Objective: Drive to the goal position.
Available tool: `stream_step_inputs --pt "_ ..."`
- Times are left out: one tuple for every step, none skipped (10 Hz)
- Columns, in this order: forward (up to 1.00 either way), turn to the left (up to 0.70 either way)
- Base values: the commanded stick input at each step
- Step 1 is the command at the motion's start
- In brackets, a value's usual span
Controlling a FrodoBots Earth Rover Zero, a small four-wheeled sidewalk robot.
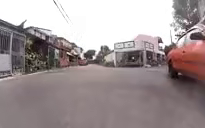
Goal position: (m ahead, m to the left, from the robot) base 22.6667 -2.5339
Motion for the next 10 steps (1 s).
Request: stream_step_inputs --pt "0.70 0.00" --pt "0.70 0.00" --pt "0.70 0.00" --pt "0.70 0.00" --pt "0.70 0.00" --pt "0.70 0.00" --pt "0.70 0.00" --pt "0.70 0.00" --pt "0.70 0.00" --pt "0.70 0.00"
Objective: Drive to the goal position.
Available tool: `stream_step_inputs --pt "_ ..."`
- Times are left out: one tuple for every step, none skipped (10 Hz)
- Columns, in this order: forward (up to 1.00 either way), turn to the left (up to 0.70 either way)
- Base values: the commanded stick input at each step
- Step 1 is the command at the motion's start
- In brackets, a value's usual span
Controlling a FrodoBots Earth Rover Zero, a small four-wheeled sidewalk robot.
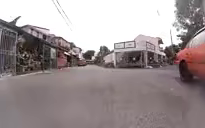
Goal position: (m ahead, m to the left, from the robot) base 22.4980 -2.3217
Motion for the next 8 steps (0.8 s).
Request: stream_step_inputs --pt "0.70 0.00" --pt "0.70 0.00" --pt "0.70 0.00" --pt "0.70 0.00" --pt "0.70 0.00" --pt "0.70 0.00" --pt "0.70 0.00" --pt "0.70 0.00"
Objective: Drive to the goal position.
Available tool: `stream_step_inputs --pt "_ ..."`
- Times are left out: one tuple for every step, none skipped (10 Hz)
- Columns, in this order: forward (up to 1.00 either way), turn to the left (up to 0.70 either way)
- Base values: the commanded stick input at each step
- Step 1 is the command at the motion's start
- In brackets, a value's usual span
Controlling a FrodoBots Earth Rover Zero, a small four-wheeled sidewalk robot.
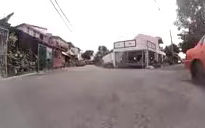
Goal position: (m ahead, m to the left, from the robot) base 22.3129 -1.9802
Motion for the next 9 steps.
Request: stream_step_inputs --pt "0.70 0.00" --pt "0.70 0.00" --pt "0.70 0.00" --pt "0.70 0.00" --pt "0.70 0.00" --pt "0.70 0.00" --pt "0.70 0.00" --pt "0.70 0.00" --pt "0.70 0.00"
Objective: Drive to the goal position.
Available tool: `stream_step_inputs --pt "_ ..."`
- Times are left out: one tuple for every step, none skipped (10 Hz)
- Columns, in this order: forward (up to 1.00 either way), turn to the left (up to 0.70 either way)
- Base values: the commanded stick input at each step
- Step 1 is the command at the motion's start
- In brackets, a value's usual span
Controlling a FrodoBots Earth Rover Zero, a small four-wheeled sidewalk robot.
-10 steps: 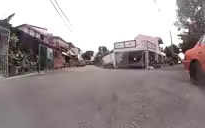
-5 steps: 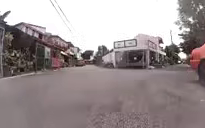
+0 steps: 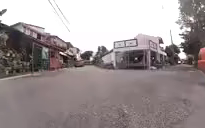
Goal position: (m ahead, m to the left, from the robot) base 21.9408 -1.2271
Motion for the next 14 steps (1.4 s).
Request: stream_step_inputs --pt "0.70 0.00" --pt "0.70 0.00" --pt "0.70 0.00" --pt "0.70 0.00" --pt "0.70 0.00" --pt "0.70 0.00" --pt "0.70 0.00" --pt "0.70 0.00" --pt "0.70 0.00" --pt "0.70 0.00" --pt "0.70 0.05" --pt "0.70 0.14" --pt "0.70 0.26" --pt "0.70 0.34"
